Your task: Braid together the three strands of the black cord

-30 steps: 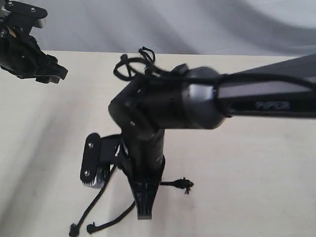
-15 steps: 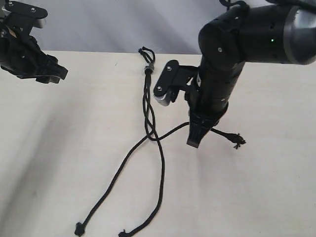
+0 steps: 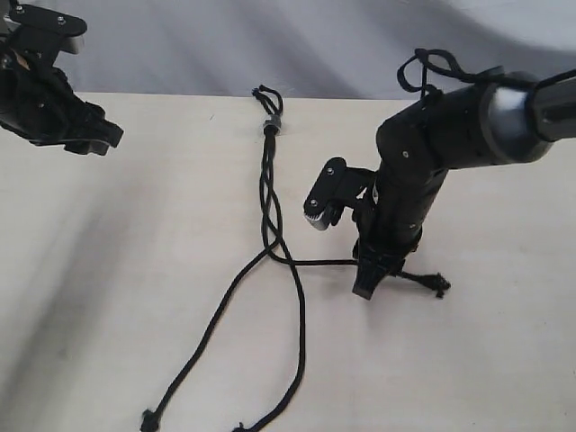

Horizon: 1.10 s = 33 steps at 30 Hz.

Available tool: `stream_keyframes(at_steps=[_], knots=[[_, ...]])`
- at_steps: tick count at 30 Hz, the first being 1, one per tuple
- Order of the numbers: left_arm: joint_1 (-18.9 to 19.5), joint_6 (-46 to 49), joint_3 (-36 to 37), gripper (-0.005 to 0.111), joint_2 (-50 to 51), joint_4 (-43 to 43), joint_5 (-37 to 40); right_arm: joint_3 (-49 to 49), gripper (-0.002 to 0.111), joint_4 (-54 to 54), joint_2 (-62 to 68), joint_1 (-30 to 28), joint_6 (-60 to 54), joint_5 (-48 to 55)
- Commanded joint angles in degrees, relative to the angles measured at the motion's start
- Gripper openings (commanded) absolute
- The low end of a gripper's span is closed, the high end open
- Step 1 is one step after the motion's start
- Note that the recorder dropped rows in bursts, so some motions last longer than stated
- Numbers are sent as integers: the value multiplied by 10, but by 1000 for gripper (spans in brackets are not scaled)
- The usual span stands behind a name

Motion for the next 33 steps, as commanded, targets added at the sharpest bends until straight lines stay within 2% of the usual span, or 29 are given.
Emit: stream_keyframes(at_steps=[1,2,5,6,7,8,11,13,15,17,20,27,33], knots=[[-1,23,6,58,-5,-68,18,2,73,-4,-35,-5,0,-12],[-8,44,5,58,-5,-88,28,2,74,-4,-60,-8,7,-20],[-67,206,3,58,-14,-249,88,2,74,-4,-185,-41,55,-59],[-107,277,3,58,-15,-316,112,3,74,-4,-238,-61,72,-60],[-129,310,3,58,-14,-345,123,7,74,-3,-256,-69,79,-60],[-172,336,3,58,-9,-367,127,22,74,-3,-295,-86,93,-66],[-258,324,10,58,17,-367,112,76,74,-3,-342,-111,96,-120],[-321,300,13,58,57,-365,77,123,74,-4,-357,-122,97,-205],[-360,245,13,58,89,-340,34,140,74,-8,-357,-128,94,-264],[-378,138,13,58,110,-263,-5,140,74,-8,-357,-128,94,-265],[-387,53,13,58,122,-205,-17,140,74,-8,-357,-128,94,-265],[-413,33,13,58,155,-199,-20,140,74,-8,-357,-129,94,-266],[-417,31,13,58,177,-197,-31,140,74,-8,-357,-129,95,-266]])
